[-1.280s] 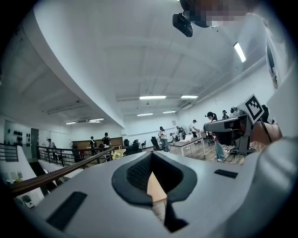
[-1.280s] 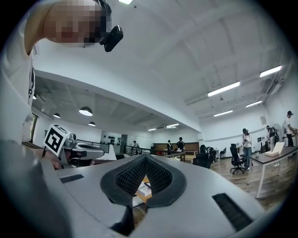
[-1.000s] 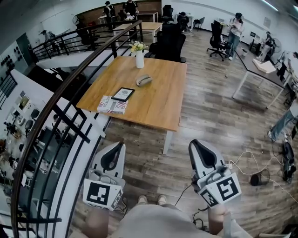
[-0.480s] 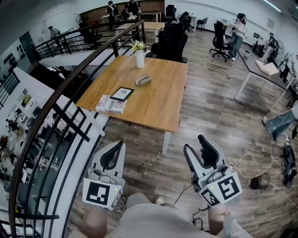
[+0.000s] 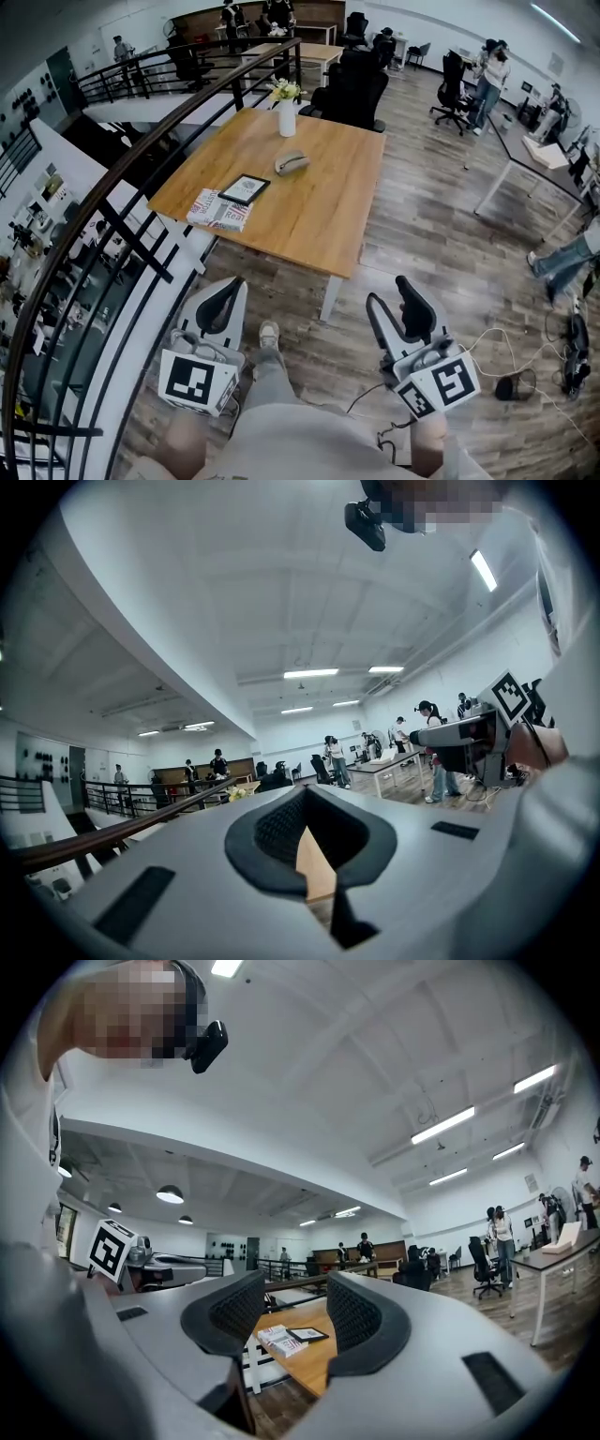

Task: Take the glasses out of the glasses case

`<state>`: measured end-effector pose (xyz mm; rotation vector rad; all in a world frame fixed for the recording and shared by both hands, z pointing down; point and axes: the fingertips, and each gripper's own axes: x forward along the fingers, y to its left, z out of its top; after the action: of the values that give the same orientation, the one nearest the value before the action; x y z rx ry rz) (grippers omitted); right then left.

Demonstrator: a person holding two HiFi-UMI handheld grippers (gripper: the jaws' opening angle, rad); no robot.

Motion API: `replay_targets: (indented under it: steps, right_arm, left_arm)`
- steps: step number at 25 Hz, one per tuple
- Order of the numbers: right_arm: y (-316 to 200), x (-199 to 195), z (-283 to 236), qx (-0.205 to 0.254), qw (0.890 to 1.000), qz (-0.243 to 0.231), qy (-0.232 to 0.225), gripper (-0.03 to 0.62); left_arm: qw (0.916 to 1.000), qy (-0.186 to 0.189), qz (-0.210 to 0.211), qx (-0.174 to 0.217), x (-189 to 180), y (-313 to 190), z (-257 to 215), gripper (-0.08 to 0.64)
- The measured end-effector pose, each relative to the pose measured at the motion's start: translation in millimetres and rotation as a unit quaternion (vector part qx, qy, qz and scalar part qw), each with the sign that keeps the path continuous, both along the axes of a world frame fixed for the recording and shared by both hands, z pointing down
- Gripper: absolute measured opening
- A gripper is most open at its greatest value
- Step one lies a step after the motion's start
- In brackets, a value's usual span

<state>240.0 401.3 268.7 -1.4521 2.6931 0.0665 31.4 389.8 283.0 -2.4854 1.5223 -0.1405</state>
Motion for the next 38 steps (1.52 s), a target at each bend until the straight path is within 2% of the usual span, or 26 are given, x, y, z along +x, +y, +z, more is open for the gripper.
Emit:
replay_targets:
  steps: [6, 14, 21, 25, 30, 34, 38]
  right_arm:
    - [-62, -14, 19, -0.01, 1.0, 0.002, 0.007, 0.219]
    - [-192, -67, 29, -0.034, 0.999, 0.001, 0.02, 0.219]
    - [-324, -126, 21, -0.051, 0.998, -0.01, 0.03, 0.219]
    - [-395, -161, 10, -0.06, 0.998, -0.012, 0.034, 0.219]
    - [-520, -214, -14, -0.073, 0.997, -0.007, 0.037, 0.219]
    - [-598, -218, -8, -0.088, 0.995, 0.003, 0.043, 0.219]
    - [-630, -210, 6, -0.101, 0.993, 0.008, 0.054, 0.219]
  left_arm:
    - [1.0, 0.004, 0.005, 0.002, -11, -59, 17, 0.015]
    - [0.9997, 0.005, 0.01, -0.023, -59, -190, 25, 0.015]
    - [0.9984, 0.006, 0.028, -0.049, -102, -327, 16, 0.015]
    - [0.9982, 0.006, 0.039, -0.045, -131, -403, 2, 0.015]
    - [0.9953, 0.013, 0.062, -0.073, -173, -527, -15, 0.015]
    - [0.9927, 0.02, 0.07, -0.096, -179, -601, -6, 0.015]
    - [0.9912, 0.021, 0.075, -0.107, -175, -629, 8, 0.015]
